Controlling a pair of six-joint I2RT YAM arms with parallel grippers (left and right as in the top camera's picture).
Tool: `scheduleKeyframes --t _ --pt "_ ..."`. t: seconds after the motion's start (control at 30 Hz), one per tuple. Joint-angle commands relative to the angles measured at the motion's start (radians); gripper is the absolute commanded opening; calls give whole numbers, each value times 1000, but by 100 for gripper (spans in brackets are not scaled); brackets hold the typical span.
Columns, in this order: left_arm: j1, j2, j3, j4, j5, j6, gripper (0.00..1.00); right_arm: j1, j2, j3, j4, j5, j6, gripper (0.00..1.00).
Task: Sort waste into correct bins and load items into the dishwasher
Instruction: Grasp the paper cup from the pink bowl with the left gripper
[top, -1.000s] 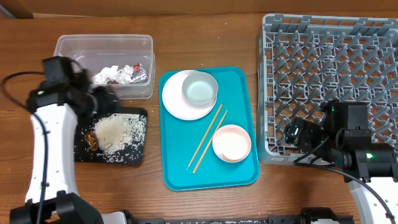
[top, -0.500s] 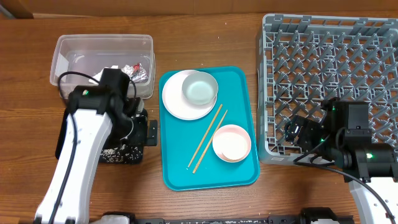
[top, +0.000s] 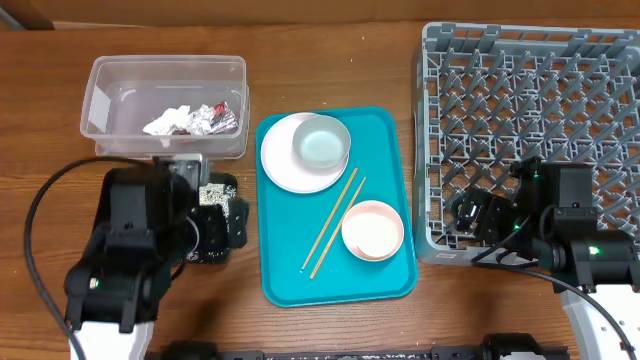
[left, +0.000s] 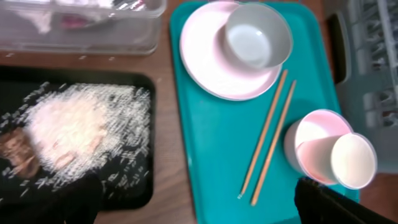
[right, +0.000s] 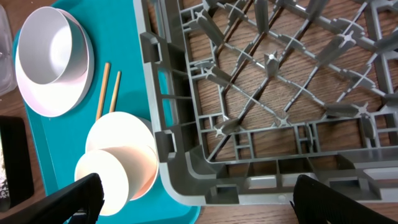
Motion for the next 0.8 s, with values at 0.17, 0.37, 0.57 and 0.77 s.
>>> scheduleKeyframes --t 0.17,0.37,0.57,0.77 --pt "-246 417 182 58 74 28 97 1 -4 80 -60 134 47 100" --pt "-486 722 356 64 50 27 100 1 -3 82 -115 276 179 100" --pt "-624 886 359 99 57 27 97 1 -3 82 -115 275 179 100" --pt "-641 964 359 104 57 -5 29 1 -3 82 -118 275 179 100"
